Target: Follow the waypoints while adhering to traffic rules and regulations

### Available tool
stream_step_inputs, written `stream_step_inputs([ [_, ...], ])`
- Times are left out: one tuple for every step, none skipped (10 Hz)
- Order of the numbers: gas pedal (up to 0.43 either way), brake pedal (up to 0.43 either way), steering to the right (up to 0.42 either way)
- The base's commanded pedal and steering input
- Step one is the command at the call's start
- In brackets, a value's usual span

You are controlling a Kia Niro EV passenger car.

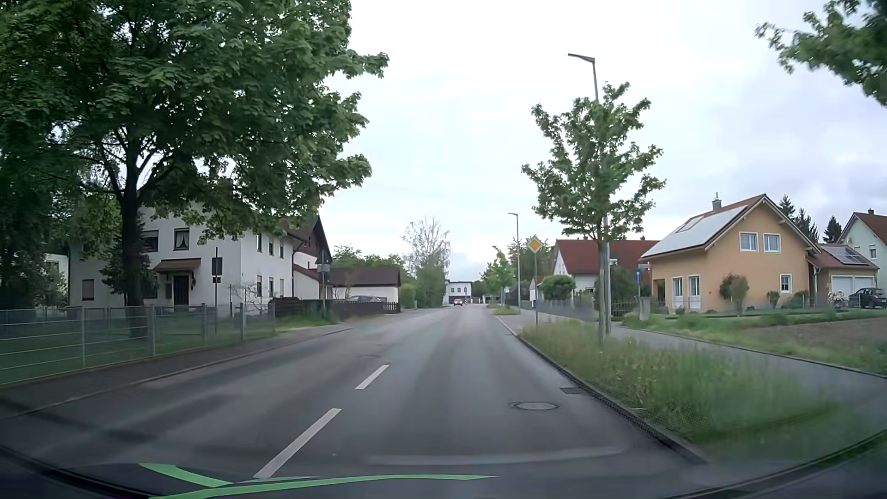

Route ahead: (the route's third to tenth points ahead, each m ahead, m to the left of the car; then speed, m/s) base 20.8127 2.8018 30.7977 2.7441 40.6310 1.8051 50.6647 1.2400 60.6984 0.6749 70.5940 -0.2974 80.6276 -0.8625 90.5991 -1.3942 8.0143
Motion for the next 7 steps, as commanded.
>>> stream_step_inputs([
  [0.0, 0.0, 0.027],
  [0.0, 0.0, 0.024],
  [0.0, 0.0, 0.023],
  [0.0, 0.0, 0.022],
  [0.0, 0.0, 0.017],
  [0.0, 0.0, 0.009],
  [0.0, 0.0, 0.008],
])
